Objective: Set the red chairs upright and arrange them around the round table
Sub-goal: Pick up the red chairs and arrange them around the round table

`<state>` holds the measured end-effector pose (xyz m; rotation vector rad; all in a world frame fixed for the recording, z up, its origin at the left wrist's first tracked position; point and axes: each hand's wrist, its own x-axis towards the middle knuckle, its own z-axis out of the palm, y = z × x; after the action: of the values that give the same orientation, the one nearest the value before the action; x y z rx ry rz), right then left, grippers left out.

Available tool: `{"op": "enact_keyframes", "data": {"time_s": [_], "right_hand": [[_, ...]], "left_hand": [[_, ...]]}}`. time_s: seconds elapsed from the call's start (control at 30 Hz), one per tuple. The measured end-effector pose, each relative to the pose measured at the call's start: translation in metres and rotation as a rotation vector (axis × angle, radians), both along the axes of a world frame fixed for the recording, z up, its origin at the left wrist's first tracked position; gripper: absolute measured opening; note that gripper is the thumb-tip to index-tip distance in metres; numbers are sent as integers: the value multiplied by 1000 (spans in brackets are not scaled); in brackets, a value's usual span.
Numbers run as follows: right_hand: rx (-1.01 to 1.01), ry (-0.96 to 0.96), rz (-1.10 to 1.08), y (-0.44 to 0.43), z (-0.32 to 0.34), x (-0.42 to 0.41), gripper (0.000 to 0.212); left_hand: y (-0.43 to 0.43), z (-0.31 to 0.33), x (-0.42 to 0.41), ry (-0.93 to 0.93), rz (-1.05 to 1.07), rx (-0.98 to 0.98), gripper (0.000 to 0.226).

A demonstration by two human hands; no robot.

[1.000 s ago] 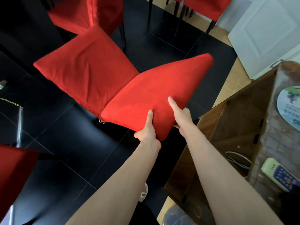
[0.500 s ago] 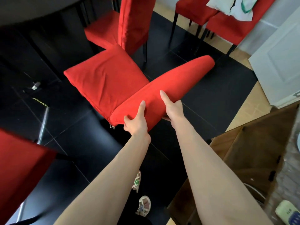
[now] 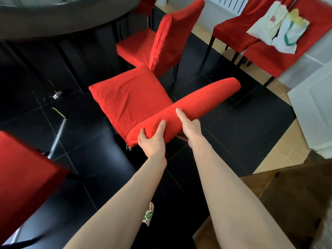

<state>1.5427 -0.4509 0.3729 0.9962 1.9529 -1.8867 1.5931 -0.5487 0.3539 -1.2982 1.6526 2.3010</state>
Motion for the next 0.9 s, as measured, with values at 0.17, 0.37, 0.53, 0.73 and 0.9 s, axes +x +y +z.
{"op": "enact_keyframes", "data": {"time_s": [0.17, 0.37, 0.53, 0.73, 0.9], "right_hand": [[15, -16, 52, -4, -1, -15, 91], [-33, -65, 140, 4, -1, -19, 106], [15, -49, 237, 16, -1, -30, 121], [34, -12, 251, 25, -6, -44, 134], [19, 12, 255, 53, -7, -65, 136]], "left_hand": [[-8, 0, -10, 25, 31, -15, 96], [-12, -4, -12, 71, 35, 31, 91], [-2, 5, -16, 114, 176, 24, 81], [7, 11, -20, 116, 307, -54, 81], [13, 8, -22, 119, 393, -100, 73]]}}
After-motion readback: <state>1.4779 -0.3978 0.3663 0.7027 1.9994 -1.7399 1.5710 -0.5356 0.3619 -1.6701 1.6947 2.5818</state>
